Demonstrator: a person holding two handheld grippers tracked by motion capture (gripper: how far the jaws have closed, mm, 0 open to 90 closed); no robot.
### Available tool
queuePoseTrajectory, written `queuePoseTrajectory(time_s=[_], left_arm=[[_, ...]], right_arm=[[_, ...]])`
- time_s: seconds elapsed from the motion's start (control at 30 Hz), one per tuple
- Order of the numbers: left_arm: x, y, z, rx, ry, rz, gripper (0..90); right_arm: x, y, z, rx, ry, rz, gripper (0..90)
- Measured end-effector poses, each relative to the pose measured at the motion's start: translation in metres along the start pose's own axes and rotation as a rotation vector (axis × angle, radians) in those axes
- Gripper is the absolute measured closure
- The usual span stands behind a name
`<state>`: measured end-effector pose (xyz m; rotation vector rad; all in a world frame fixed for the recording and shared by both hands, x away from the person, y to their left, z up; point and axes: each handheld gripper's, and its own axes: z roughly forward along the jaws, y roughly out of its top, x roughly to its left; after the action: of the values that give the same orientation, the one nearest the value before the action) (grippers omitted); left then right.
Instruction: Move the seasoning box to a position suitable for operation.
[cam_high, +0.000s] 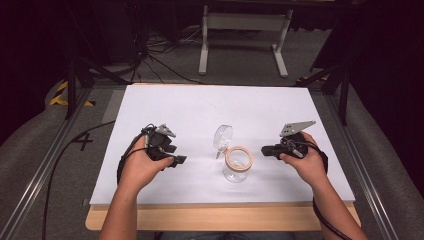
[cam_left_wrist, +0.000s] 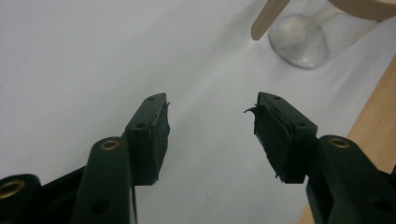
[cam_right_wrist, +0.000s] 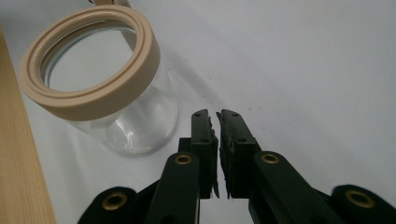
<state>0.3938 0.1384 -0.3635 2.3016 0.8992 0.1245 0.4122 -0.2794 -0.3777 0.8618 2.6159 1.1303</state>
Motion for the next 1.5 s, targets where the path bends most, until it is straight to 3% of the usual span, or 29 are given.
queuePoseTrajectory(time_s=[0.77,1.17,1.3,1.5], left_arm=[[-0.004,0.003,0.002,0.000,-0.014,0.020,44.7],[-0.005,0.003,0.004,-0.008,-0.013,0.029,43.6],[-0.005,0.003,0.003,-0.003,-0.011,0.032,43.4],[-0.005,0.003,0.003,0.001,-0.016,0.031,43.3]], right_arm=[[-0.003,-0.006,0.032,0.016,0.058,0.016,89.6],[0.010,-0.002,0.046,0.043,0.119,-0.028,89.8],[0.013,-0.001,0.046,0.056,0.098,-0.040,89.9],[0.015,-0.001,0.045,0.067,0.108,-0.045,90.0]])
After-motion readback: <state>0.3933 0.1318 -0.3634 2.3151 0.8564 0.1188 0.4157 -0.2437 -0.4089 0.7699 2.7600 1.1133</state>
